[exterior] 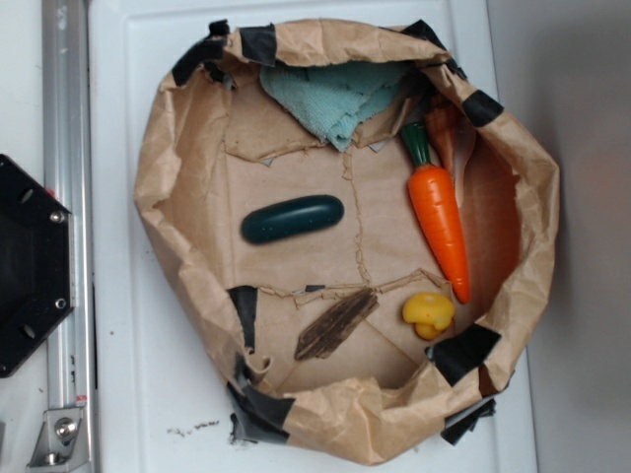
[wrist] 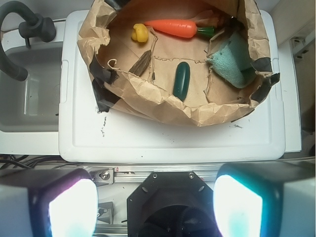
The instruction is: Grab the wood chip.
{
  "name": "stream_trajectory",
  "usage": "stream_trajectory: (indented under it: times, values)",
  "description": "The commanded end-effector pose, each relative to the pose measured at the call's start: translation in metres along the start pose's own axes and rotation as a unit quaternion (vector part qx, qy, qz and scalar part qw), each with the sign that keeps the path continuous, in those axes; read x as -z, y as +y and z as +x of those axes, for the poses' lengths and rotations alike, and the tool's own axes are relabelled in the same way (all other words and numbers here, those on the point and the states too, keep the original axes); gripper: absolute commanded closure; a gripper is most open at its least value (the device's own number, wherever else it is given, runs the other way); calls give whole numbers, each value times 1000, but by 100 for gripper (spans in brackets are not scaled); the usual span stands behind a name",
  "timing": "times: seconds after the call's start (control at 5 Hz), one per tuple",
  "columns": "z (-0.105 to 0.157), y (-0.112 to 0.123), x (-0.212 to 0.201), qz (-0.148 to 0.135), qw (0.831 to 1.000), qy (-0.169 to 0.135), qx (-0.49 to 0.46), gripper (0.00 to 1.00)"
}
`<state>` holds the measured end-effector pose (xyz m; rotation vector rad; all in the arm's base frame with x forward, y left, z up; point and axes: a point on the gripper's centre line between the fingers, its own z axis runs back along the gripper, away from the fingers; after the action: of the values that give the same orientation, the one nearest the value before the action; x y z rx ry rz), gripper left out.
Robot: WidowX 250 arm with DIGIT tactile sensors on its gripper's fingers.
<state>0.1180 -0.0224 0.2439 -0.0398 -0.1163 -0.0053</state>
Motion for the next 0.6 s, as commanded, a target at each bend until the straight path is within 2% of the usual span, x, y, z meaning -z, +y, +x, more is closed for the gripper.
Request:
stream_trajectory:
  times: [0.0,0.2,0.4]
  values:
    - [0,0,0,0,1000,0,0,0]
    - [36,-1,31,4,1000,13,2,0]
    - [66,0,58,-15,997,4,-72,0]
